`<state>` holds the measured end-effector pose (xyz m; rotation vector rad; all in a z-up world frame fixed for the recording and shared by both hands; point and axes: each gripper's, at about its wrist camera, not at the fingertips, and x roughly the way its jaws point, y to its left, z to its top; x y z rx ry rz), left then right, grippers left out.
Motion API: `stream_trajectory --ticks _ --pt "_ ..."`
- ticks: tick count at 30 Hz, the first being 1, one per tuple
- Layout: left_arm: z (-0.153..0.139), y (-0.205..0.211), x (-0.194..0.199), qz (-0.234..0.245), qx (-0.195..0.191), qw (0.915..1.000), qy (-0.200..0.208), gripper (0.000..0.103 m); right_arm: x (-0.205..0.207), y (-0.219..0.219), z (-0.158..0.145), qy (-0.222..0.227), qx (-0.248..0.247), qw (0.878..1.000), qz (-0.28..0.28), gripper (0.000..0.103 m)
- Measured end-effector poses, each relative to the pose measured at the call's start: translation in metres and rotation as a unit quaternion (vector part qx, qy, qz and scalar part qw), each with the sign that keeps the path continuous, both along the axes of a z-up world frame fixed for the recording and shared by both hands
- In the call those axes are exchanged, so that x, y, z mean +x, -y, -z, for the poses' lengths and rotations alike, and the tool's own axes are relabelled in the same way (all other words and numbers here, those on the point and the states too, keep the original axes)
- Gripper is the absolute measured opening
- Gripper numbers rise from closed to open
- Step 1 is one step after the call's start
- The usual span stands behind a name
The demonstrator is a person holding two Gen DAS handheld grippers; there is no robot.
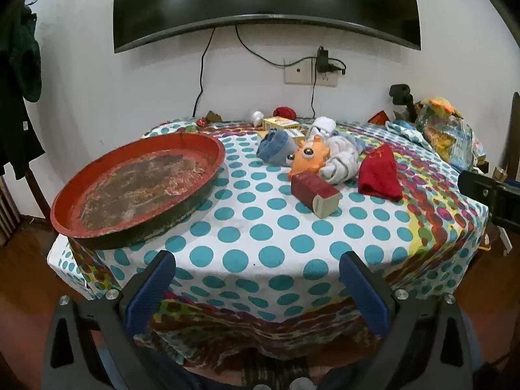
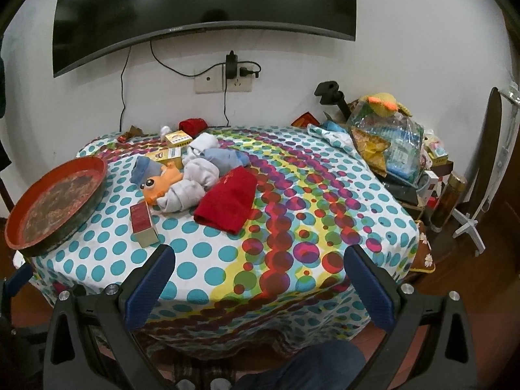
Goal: Organize objects
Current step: 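Reach the left gripper to the maroon box and grasp it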
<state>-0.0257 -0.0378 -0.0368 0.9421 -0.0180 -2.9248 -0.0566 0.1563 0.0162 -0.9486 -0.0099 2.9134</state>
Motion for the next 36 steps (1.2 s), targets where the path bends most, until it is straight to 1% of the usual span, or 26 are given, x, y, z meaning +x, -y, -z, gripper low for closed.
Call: stream_trajectory --ticks 7,13,19,27,30,33,36 --pt "0.011 -0.004 -0.009 0.003 -0.004 0.9998 0.018 0.103 -0.007 -0.003 0.013 0.014 -0.011 1.0 -0.002 0.103" --pt "0.016 -0.011 -0.026 0.008 -0.01 0.9995 0.029 0.103 -0.017 -0.008 0.023 0.024 -0.02 1.0 -0.002 0.103" --pt "0.019 -0.02 -0.055 0.015 -0.013 0.9988 0.045 0.103 -0.031 -0.026 0.034 0.034 -0.037 0.999 0.005 0.103" --pt "0.019 -0.031 -0.095 0.042 -0.007 0.9971 0.064 0.103 -0.049 -0.051 0.053 0.062 -0.082 0.995 0.016 0.103" --pt "0.012 -0.04 -0.112 0.053 -0.005 0.9968 0.059 0.103 -0.053 -0.055 0.054 0.068 -0.097 0.993 0.009 0.103" --pt "0.011 -0.049 -0.129 0.046 -0.013 0.9968 0.064 0.103 -0.052 -0.058 0.049 0.061 -0.113 0.992 0.003 0.103" --pt "0.019 -0.055 -0.146 0.028 -0.011 0.9966 0.077 0.103 -0.052 -0.059 0.047 0.062 -0.124 0.99 -0.003 0.103"
